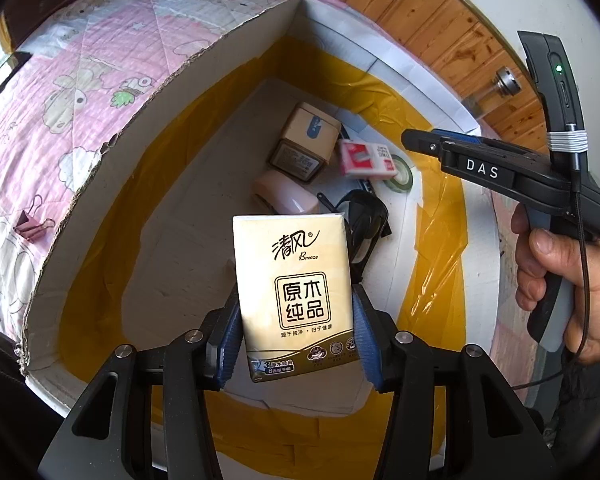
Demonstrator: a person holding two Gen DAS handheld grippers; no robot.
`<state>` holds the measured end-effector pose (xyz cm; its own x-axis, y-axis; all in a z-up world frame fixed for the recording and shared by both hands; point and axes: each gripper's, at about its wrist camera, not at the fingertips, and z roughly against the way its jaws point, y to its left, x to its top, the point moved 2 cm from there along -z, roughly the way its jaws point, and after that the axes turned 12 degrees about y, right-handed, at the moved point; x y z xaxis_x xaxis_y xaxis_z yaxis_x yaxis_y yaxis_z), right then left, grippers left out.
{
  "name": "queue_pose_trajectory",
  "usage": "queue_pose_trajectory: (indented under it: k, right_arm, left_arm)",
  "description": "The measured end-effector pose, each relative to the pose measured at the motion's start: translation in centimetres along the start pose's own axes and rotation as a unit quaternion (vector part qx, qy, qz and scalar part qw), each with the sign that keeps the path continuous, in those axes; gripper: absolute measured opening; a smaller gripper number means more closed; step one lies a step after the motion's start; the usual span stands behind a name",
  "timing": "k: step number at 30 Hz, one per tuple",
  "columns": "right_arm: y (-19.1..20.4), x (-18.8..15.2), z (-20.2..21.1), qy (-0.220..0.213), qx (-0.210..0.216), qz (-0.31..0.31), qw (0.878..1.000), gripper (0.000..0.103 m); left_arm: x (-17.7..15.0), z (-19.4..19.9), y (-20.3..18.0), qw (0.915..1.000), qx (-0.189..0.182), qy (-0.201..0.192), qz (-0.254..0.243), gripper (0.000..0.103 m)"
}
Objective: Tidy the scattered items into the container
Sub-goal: 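Lower the staples box and tissue pack into the white box with both grippers, then open both grippers to release the staples box and tissue pack, then withdraw both grippers from the box toward the remaining items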
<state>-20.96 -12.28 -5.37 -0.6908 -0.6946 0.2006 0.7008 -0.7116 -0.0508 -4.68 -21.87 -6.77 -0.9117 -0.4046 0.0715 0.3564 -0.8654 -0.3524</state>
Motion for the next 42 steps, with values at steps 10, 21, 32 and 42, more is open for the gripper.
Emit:
queue_pose_trajectory:
  k: [10,21,32,42]
  right_arm:
    - [0.1,-0.3,0.8,-0.009,0.013,-0.015,1.000,0.041]
    - [0.3,-1.9,3.2,-0.030,0.044,-0.033,0.998,0.041]
    - [1.3,-5.1,6.5,-0.062,0.071,-0.045,0.995,0.041]
    - [1.3,-9.9,9.5,-0.103,0.103,-0.077,0.986,0.041]
  left_arm:
    - [-0.1,0.5,0.3,0.9999,0.000,-0.005,0.009,0.055]
    - [-0.7,2.1,0.4,0.9997,-0.010,-0.018,0.013,0.055]
    - [-2.9,3.4,-1.8,0.9994,-0.026,-0.024,-0.004,0.056]
    - [-5.3,5.2,-4.9,0.9974,-0.017,-0.053,-0.045,0.056]
